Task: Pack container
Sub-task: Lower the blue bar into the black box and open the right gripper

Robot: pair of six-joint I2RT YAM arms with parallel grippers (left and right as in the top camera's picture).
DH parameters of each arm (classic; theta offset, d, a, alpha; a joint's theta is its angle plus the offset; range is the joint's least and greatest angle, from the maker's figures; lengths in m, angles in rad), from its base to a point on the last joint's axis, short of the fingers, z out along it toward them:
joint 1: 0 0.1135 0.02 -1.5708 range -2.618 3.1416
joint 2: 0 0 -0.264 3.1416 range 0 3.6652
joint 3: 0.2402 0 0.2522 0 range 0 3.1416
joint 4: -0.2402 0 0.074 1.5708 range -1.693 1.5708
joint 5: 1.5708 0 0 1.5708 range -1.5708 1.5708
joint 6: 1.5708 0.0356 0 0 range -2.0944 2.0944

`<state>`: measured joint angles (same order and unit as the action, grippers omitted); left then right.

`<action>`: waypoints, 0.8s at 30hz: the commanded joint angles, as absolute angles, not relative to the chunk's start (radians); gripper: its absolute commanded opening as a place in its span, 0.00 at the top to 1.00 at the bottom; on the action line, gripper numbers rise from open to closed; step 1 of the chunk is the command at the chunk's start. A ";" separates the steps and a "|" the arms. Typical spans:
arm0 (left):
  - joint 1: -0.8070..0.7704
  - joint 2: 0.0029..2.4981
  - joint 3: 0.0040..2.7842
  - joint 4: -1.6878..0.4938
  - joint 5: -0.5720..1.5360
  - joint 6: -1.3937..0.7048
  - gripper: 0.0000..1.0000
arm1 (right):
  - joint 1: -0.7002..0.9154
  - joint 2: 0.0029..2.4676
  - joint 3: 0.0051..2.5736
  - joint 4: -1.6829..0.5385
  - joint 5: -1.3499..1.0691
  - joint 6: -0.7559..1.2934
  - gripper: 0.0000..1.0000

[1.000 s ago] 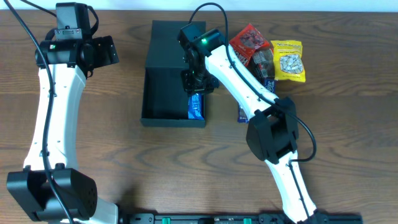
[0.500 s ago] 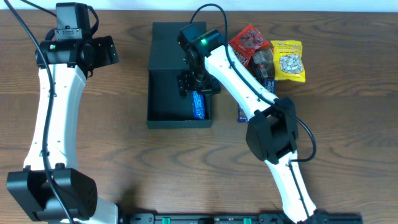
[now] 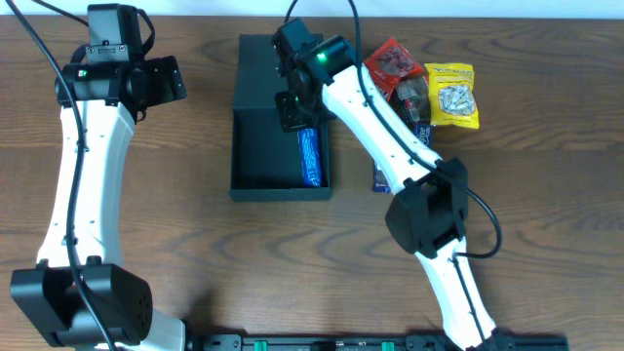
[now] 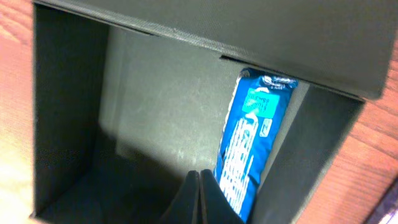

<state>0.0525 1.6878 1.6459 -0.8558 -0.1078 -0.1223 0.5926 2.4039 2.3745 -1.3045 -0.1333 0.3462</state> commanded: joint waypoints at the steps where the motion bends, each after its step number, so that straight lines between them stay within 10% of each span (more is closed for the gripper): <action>1: 0.058 1.688 1.645 -0.857 -0.103 -0.113 0.05 | 0.610 2.429 2.328 -1.273 -0.105 0.324 0.98; 24: 0.058 1.688 1.645 -0.857 -0.069 -0.112 0.05 | 0.608 2.522 2.274 -1.195 0.076 0.538 0.98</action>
<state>0.0525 1.6878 1.6459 -0.8558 -0.0772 -0.1223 0.6022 2.5126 2.2799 -1.1904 0.0330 0.4820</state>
